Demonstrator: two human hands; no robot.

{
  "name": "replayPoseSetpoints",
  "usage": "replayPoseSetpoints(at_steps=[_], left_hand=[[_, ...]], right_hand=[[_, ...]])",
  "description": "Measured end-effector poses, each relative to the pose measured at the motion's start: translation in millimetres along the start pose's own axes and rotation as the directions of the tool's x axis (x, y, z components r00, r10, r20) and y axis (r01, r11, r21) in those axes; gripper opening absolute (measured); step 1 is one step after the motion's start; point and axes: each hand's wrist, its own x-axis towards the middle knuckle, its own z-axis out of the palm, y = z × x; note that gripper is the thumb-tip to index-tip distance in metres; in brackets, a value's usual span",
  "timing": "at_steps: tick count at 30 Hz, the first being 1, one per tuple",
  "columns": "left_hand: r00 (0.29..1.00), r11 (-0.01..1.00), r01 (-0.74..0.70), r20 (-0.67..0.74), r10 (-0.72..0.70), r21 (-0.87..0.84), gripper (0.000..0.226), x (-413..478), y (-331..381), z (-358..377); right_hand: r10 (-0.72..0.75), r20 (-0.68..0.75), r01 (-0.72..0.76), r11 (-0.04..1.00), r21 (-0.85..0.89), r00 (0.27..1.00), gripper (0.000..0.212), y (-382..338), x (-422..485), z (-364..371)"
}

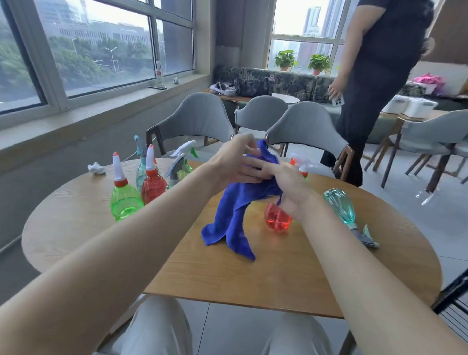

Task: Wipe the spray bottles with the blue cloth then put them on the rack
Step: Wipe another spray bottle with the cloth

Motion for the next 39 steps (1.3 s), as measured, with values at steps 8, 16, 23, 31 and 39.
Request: replayPoseSetpoints(at_steps=[8,16,23,31,39], left_hand=[[0.921,0.942,-0.202,-0.274,0.276,0.269,0.024,14,-25,28],[0.981,0.906,-0.018,-0.169,0.099,0.422,0.023,37,-53,36],[0.991,0.873,0.093,0.043,-0.129,0.479,0.02,26,-77,46],[0.995,0.923,0.003,-0.096,0.036,0.384,0.037,33,-63,49],[0.994,0.879,-0.07,-0.037,0.099,0.471,0.044,39,-58,74]], right_hand=[[-0.018,-0.082,0.013,0.998,-0.058,0.996,0.03,13,-8,-23],[-0.024,-0.291,0.111,0.952,0.286,0.956,0.023,10,-21,-48],[0.022,-0.393,0.108,0.946,0.307,0.919,0.018,8,-28,-66],[0.098,-0.624,-0.24,0.96,-0.146,0.775,0.054,31,-26,-105],[-0.044,-0.391,-0.149,0.881,-0.449,0.919,0.044,35,-41,-94]])
